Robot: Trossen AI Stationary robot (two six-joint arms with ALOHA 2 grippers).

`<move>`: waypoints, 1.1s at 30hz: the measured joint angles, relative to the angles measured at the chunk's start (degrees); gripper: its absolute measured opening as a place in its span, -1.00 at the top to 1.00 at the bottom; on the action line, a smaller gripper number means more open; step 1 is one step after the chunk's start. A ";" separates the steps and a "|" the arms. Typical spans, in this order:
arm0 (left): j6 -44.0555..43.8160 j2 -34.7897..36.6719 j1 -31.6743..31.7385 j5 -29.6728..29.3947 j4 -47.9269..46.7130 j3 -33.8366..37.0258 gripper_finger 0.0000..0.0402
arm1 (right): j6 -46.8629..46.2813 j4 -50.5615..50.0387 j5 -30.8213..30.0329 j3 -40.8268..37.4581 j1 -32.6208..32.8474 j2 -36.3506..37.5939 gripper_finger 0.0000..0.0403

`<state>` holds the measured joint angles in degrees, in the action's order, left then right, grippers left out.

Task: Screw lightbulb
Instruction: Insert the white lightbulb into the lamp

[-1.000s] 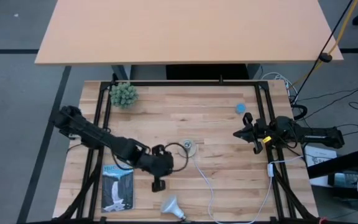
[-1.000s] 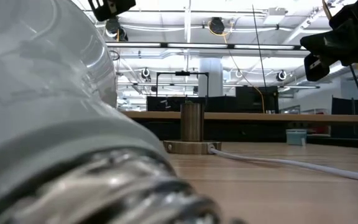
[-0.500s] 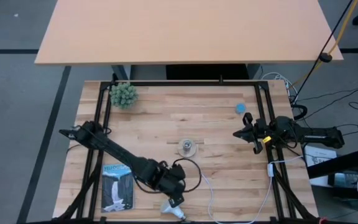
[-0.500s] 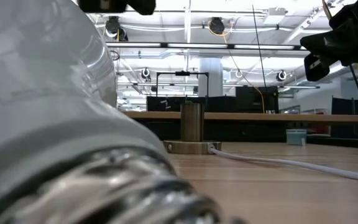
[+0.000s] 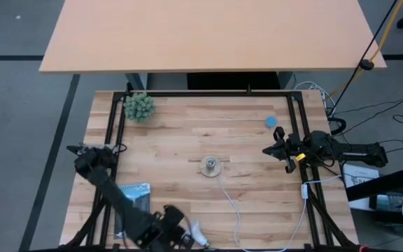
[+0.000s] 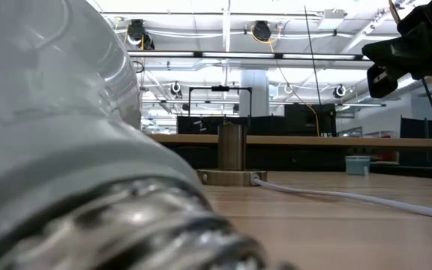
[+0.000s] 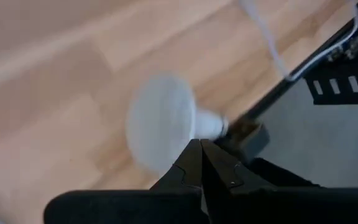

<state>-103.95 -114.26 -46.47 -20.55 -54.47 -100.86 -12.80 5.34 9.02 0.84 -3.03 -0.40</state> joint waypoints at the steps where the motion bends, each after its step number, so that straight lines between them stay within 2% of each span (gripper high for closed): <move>1: -2.03 -0.85 -0.85 1.16 0.62 0.00 1.00 | 0.00 0.00 -0.01 0.00 0.00 0.00 1.00; 6: -6.84 -6.24 -2.48 7.60 7.72 0.00 1.00 | 0.00 -0.02 0.00 0.00 0.00 0.00 1.00; 9: -6.82 -9.00 -2.55 8.43 11.58 0.00 1.00 | 0.00 0.00 0.00 0.00 0.00 0.02 1.00; 16: -6.59 -10.88 1.01 8.28 2.32 0.00 1.00 | 0.00 0.00 0.01 -0.01 0.00 0.00 1.00; 21: -2.81 -10.87 5.62 6.65 -5.39 0.02 1.00 | 0.00 0.00 0.02 0.00 0.00 0.00 1.00; 25: 2.99 -10.86 8.79 -0.18 -4.60 0.02 1.00 | 0.00 0.00 0.00 0.00 0.00 0.00 1.00; 29: 7.48 -10.71 10.14 -0.55 -3.20 0.02 1.00 | 0.00 -0.01 0.00 0.00 0.00 0.00 1.00; 33: 5.44 -9.77 8.24 -0.59 -7.49 0.02 1.00 | 0.00 -0.02 0.02 0.00 0.00 0.00 1.00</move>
<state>-98.50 -124.03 -38.23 -21.14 -61.96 -100.84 -12.80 5.32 9.04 0.84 -3.03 -0.40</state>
